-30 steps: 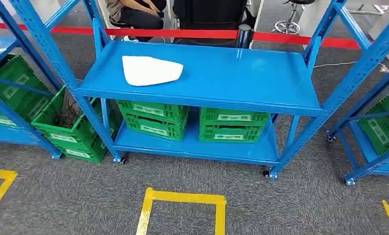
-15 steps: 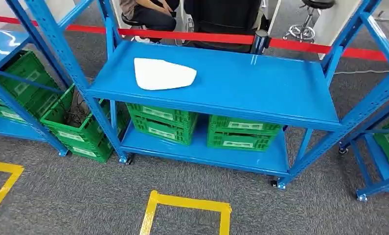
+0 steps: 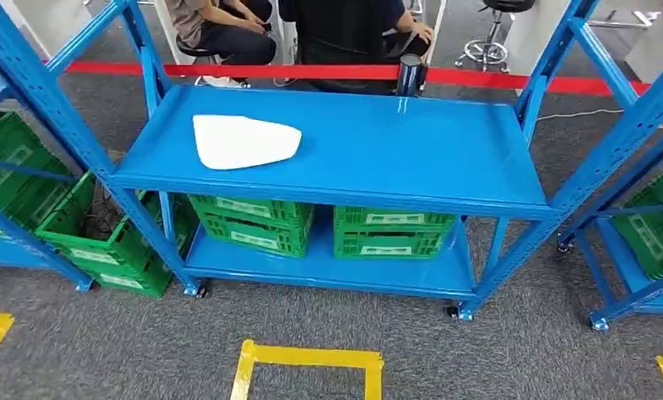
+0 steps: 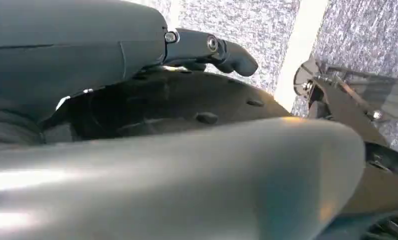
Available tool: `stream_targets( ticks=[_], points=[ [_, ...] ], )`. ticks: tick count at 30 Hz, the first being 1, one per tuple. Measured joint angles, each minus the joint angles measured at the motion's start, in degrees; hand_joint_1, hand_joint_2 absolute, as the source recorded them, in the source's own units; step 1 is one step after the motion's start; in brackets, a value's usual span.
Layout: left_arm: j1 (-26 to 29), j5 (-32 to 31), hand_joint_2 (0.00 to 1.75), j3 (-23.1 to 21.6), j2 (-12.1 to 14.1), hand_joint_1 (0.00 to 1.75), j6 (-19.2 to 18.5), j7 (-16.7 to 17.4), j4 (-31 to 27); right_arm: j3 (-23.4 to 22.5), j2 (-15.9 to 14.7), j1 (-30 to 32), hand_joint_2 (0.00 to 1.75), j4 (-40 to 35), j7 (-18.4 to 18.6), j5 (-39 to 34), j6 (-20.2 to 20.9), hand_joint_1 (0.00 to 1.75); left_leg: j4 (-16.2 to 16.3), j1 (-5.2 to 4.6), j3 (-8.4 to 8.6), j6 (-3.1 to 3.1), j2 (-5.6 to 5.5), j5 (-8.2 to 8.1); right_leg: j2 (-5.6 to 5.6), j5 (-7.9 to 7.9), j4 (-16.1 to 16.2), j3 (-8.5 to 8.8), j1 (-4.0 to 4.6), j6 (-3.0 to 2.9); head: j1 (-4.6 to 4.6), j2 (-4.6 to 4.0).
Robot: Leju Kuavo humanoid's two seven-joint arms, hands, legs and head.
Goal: Take the parts from the cabinet and place them on the table.
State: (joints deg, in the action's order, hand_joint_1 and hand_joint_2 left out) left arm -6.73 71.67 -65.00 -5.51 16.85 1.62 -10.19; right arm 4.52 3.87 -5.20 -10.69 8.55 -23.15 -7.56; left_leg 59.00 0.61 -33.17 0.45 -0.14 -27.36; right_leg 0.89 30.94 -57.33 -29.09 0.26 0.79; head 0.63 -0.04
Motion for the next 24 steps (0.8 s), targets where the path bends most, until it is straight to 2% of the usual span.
stream_targets(
  ticks=[2, 4, 5, 7, 8, 9, 10, 11, 13, 14, 15, 16, 17, 18, 22, 24],
  points=[
    [0.0, 0.0, 0.0, 0.0, 0.0, 0.0, 0.0, -0.2, 0.0, 0.0, 0.0, 0.0, 0.0, 0.0, 0.0, 0.0, 0.0, 0.0, -0.2, -0.26, 0.08, 0.44, -0.24, -0.14, -0.11, 0.05, 0.3, 0.32, -0.23, 0.64, -0.43, 0.0],
    [0.0, 0.0, 0.0, 0.0, -0.2, 0.0, 0.0, -0.2, 0.0, 0.0, 0.0, -0.3, 0.0, 0.0, 0.0, 0.0, 0.0, 0.0, -0.8, 0.29, 0.67, 0.97, -0.22, 0.08, -0.19, 0.65, -0.7, 0.58, -0.33, 1.37, -0.48, 0.0],
    [0.0, 0.0, 0.0, 0.0, -0.2, 0.0, 0.0, -0.2, 0.0, 0.0, 0.0, -0.3, 0.0, 0.0, 0.1, 0.0, 0.1, 0.0, -0.8, 0.33, 0.84, 1.25, -0.14, -0.09, -0.32, 2.01, -3.0, -0.61, -0.4, 1.77, -1.02, 0.0],
    [0.1, -0.1, 0.0, 0.0, -0.2, 0.0, 0.1, -0.2, 0.0, 0.0, 0.0, -0.3, 0.0, 0.0, 0.1, -0.1, 0.2, 0.0, -0.8, 0.27, 1.03, 1.61, 0.05, -0.47, -0.36, 6.21, -12.2, -5.88, -0.75, 2.33, -1.77, 0.0],
    [0.1, -0.1, 0.0, 0.0, -0.2, 0.0, 0.1, -0.2, 0.0, 0.0, 0.0, -0.2, 0.0, 0.0, 0.1, -0.2, 0.2, 0.0, -0.8, 0.24, 1.15, 1.64, 0.03, -0.73, -0.36, 7.46, -16.7, -8.68, -0.84, 2.51, -1.83, 0.0],
    [0.1, -0.1, 0.0, 0.0, -0.2, 0.0, 0.2, -0.1, 0.0, 0.0, 0.0, -0.1, 0.0, 0.0, 0.2, -0.4, 0.2, 0.0, -0.8, 0.24, 1.38, 1.66, -0.04, -0.88, -0.36, 7.1, -18.4, -10.15, -0.93, 2.6, -1.97, 0.0],
    [0.1, -0.1, 0.0, 0.0, -0.2, 0.0, 0.3, 0.0, 0.0, 0.0, 0.0, -0.1, 0.0, 0.0, 0.3, -0.5, 0.2, 0.0, -0.8, 0.24, 1.75, 1.6, -0.18, -1.15, -0.36, 5.24, -17.3, -10.24, -0.98, 2.58, -2.12, 0.0],
    [0.1, -0.1, 0.0, 0.0, -0.2, 0.0, 0.4, 0.0, 0.0, 0.0, 0.0, 0.0, 0.0, 0.0, 0.4, -0.6, 0.2, 0.0, -0.8, 0.24, 2.24, 1.5, -0.3, -1.48, -0.37, 2.2, -13.7, -9.15, -0.99, 2.46, -2.34, 0.0],
    [0.1, 0.0, 0.0, 0.0, -0.2, 0.0, 0.3, 0.2, 0.0, 0.0, 0.0, 0.0, 0.0, 0.0, 0.4, -0.9, 0.0, 0.0, -0.8, 0.24, 3.31, 1.14, -0.4, -2.18, -0.4, -4.13, -3.2, -5.34, -0.91, 1.85, -2.97, 0.0],
    [0.2, 0.0, 0.0, 0.0, -0.2, 0.0, 0.3, 0.2, 0.0, 0.0, 0.0, 0.0, 0.0, 0.0, 0.4, -0.9, 0.0, 0.0, -0.8, 0.11, 2.56, 0.74, -0.34, -2.51, -0.44, -3.65, -1.7, -4.49, -0.65, 1.4, -3.1, 0.0],
    [0.2, 0.0, 0.0, 0.0, -0.2, 0.0, 0.2, 0.2, 0.0, 0.0, 0.0, -0.1, 0.0, 0.0, 0.5, -1.0, 0.0, 0.0, -0.8, 0.03, 3.51, 0.36, -0.35, -2.79, -0.31, -3.7, -1.2, -3.69, -0.37, 0.97, -2.99, 0.0],
    [0.2, 0.0, 0.0, 0.0, -0.2, 0.0, 0.1, 0.2, 0.0, 0.0, 0.0, -0.2, 0.0, 0.0, 0.6, -1.0, 0.0, 0.0, -0.3, -0.08, 3.07, 0.42, -0.31, -2.87, -0.32, -4.24, -0.9, -3.78, -0.42, 0.91, -3.0, 0.0],
    [0.2, 0.0, 0.0, 0.0, -0.2, 0.0, 0.1, 0.2, 0.0, 0.1, 0.1, -0.2, 0.0, 0.0, 0.6, -1.0, 0.0, 0.0, -0.4, -0.07, 3.34, 1.27, -0.36, -2.8, -0.33, -4.03, -1.1, -3.77, -0.49, 1.41, -2.67, 0.0],
    [0.2, 0.1, 0.0, 0.0, -0.2, 0.0, 0.1, 0.2, 0.0, 0.1, 0.0, -0.2, 0.0, 0.0, 0.7, -1.0, 0.0, 0.0, -0.5, 0.0, 3.56, 1.07, -0.16, -2.9, -0.32, -4.1, -1.0, -3.8, -0.42, 1.27, -2.51, 0.0],
    [0.3, 0.1, 0.0, 0.0, -0.2, 0.0, 0.0, -0.2, 0.1, 0.1, -0.3, -0.2, 0.0, 0.0, 0.5, -1.1, 0.0, 0.0, -1.2, -0.03, 3.85, 0.91, -0.16, -2.8, -0.31, -3.88, -1.1, -3.72, -0.41, 0.92, -1.86, 0.0],
    [0.3, 0.1, 0.0, 0.0, -0.2, 0.0, 0.0, -0.2, 0.1, 0.1, -0.3, -0.3, 0.0, 0.0, 0.3, -1.3, 0.0, 0.0, -1.4, -0.04, 3.94, 0.54, -0.15, -2.74, -0.31, -3.81, -1.1, -3.69, -0.41, 0.76, -1.62, 0.0]
  ],
)
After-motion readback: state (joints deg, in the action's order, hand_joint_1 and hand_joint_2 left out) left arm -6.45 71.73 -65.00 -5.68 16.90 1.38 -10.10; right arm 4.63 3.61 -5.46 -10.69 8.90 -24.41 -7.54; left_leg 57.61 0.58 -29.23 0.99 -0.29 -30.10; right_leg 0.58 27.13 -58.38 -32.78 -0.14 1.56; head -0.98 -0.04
